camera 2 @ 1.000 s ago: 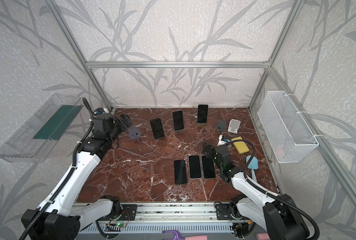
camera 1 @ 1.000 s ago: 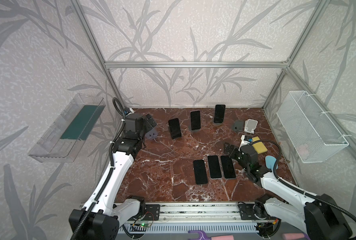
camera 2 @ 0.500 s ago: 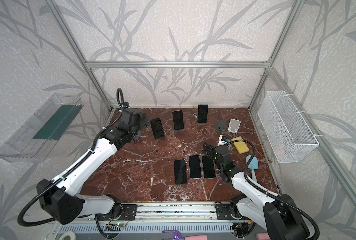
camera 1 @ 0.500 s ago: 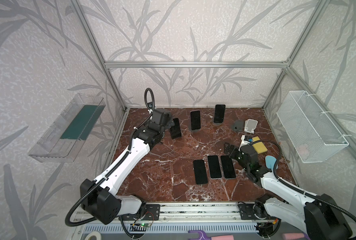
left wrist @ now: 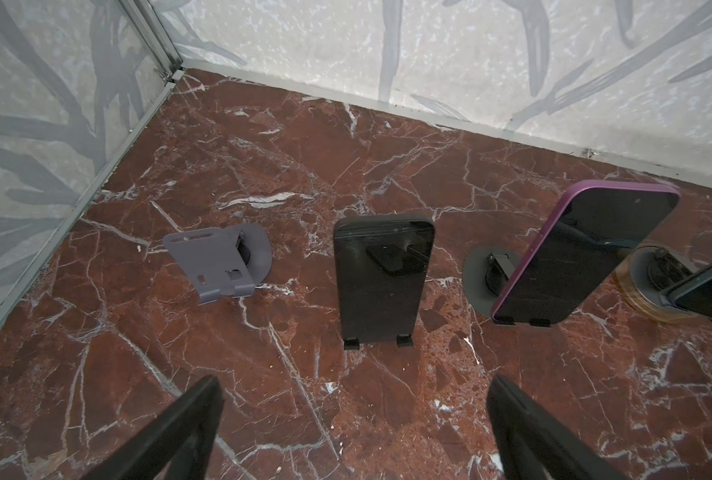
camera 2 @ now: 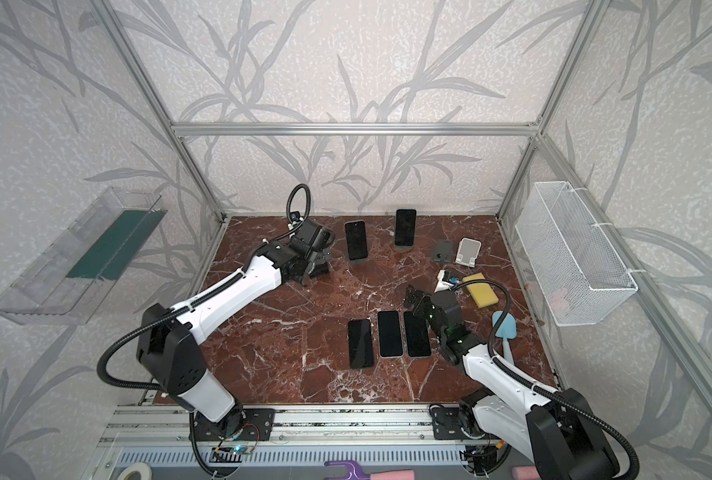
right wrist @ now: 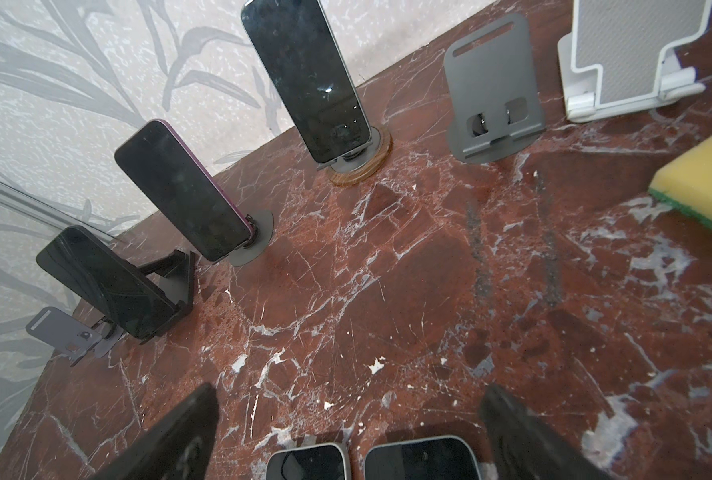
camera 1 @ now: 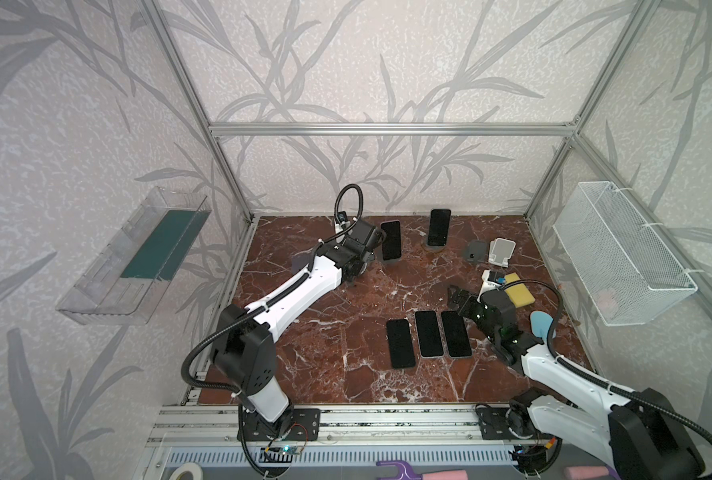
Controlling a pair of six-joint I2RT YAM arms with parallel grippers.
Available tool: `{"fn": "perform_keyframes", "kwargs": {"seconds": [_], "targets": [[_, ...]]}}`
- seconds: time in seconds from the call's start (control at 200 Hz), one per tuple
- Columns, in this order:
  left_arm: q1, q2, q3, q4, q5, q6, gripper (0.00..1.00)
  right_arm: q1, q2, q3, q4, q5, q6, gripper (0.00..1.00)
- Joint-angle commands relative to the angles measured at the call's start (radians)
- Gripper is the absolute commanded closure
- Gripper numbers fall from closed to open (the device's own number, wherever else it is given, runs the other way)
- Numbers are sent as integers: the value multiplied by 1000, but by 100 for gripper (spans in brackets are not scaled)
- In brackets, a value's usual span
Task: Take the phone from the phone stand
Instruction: 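Lower and close the left gripper on the black phone's top edge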
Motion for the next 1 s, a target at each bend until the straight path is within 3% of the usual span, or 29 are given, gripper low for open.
{"fn": "perform_keyframes", "kwargs": {"seconds": [0.0, 0.42, 0.996], "targets": [[3, 51, 64, -24, -41, -39, 1, 3, -1, -10, 20, 7, -2, 3], [104, 214, 221, -24, 53, 32, 1, 3, 2, -12, 24, -2, 10, 1], [119, 304, 248, 32, 124, 136, 1, 3, 28, 2, 26, -21, -9, 1]]}}
